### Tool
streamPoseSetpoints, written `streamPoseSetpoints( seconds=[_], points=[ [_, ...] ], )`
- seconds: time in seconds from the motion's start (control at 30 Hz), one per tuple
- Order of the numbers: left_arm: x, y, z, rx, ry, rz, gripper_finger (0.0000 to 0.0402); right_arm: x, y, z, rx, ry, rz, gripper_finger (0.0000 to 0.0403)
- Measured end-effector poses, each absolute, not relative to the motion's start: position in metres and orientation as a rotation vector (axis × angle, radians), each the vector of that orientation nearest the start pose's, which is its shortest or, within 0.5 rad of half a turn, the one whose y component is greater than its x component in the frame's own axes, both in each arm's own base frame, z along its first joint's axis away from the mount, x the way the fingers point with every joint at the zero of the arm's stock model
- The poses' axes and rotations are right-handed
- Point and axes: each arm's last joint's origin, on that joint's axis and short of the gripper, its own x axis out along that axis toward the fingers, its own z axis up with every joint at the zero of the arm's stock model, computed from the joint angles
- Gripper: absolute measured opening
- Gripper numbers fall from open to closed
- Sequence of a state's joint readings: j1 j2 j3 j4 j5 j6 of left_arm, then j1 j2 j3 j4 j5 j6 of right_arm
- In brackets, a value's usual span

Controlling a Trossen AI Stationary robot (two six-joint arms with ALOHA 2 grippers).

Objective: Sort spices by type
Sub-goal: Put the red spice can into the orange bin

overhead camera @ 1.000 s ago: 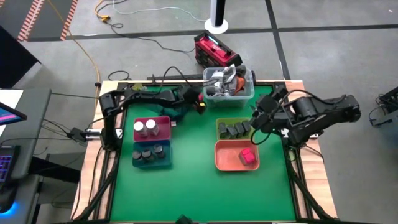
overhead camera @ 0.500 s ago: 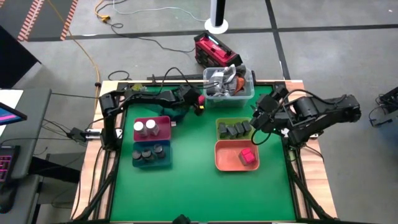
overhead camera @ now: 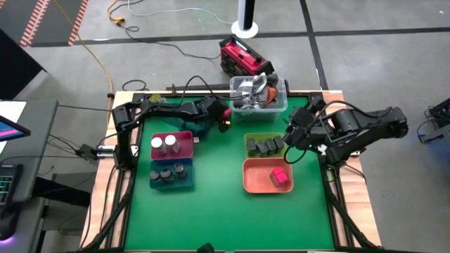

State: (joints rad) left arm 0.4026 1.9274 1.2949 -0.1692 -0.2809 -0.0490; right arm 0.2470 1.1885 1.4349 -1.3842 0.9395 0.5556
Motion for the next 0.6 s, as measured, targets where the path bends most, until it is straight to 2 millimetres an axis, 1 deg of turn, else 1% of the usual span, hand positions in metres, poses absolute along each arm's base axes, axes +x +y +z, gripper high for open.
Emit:
streamPoseSetpoints(
  seconds=[0.07, 0.1, 0.2, 0.33, 0.43, 0.5, 0.6],
  points=[
    [0.375, 0.168, 0.187, -0.097, 0.800, 0.647, 0.0210, 0.180, 0.021, 0.389, -0.149, 0.747, -0.833, 0.0285],
    [0.374, 0.167, 0.188, -0.094, 0.808, 0.643, 0.0207, 0.180, 0.022, 0.389, -0.145, 0.753, -0.826, 0.0285],
    [0.370, 0.165, 0.195, -0.097, 0.824, 0.610, 0.0207, 0.180, 0.022, 0.388, -0.137, 0.771, -0.806, 0.0285],
    [0.361, 0.156, 0.214, -0.107, 0.842, 0.546, 0.0207, 0.177, 0.023, 0.386, -0.138, 0.801, -0.802, 0.0285],
    [0.354, 0.139, 0.227, -0.087, 0.884, 0.473, 0.0213, 0.178, 0.031, 0.376, -0.148, 0.803, -0.774, 0.0285],
    [0.351, 0.123, 0.237, -0.045, 0.904, 0.416, 0.0216, 0.181, 0.039, 0.364, -0.150, 0.788, -0.732, 0.0285],
    [0.348, 0.096, 0.251, 0.054, 0.923, 0.314, 0.0216, 0.192, 0.052, 0.345, -0.127, 0.789, -0.622, 0.0285]
  ],
)
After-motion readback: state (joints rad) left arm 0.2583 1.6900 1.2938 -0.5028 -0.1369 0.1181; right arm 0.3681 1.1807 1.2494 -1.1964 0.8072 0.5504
